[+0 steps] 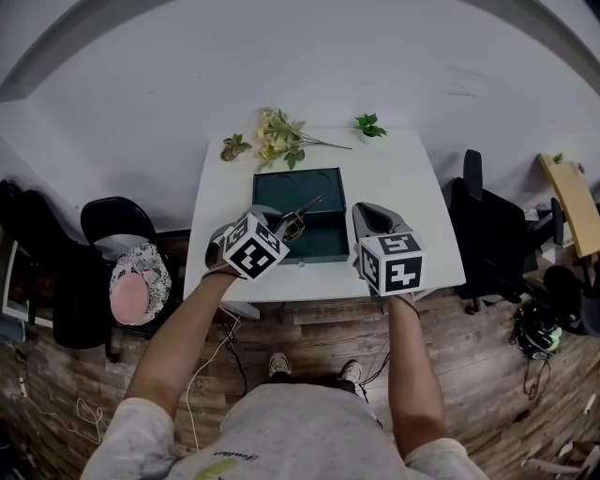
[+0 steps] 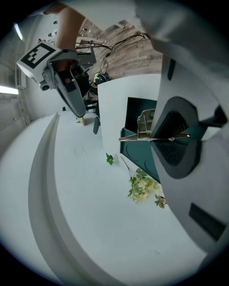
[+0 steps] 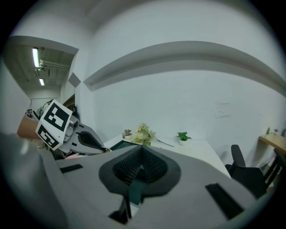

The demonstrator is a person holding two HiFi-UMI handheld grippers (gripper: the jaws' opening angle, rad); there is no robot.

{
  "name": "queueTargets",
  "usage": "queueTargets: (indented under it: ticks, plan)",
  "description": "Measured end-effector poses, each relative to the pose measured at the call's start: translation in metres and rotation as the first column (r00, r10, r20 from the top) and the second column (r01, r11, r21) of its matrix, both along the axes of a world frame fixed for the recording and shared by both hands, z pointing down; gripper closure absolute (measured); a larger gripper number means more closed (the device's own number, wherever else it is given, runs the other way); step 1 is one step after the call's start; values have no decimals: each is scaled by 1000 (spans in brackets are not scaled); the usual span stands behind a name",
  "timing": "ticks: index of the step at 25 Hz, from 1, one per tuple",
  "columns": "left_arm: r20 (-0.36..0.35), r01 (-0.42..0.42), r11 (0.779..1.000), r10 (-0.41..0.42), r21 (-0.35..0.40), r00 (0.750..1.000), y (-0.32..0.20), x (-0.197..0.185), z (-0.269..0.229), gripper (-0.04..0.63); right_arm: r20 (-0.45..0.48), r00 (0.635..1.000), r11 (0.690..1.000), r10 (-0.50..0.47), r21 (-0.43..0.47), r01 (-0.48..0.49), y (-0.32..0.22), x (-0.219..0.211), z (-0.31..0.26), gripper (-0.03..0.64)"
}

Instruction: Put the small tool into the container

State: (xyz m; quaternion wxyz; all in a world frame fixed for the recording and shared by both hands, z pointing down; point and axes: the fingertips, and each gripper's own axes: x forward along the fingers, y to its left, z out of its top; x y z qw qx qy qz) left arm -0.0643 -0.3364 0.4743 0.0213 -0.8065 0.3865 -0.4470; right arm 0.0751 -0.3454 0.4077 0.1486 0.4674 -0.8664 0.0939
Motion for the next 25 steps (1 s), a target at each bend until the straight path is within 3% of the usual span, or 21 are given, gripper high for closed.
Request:
queueTargets:
  ticks: [6,17,25]
  plan:
    - [64,-85,995,87,-43,994,-1,8,16,592,3,999,1000,32,-1,-32,1,2,2,613]
    - [162,-205,973,221,-110,962,-7,12,42,592,-10,997,997,81,-7,-81,4,3,6,612]
    - [146,-246,959,266,-141,953,-16,20,53,592,-25,994,994,106,-13,-106,0,0,9,612]
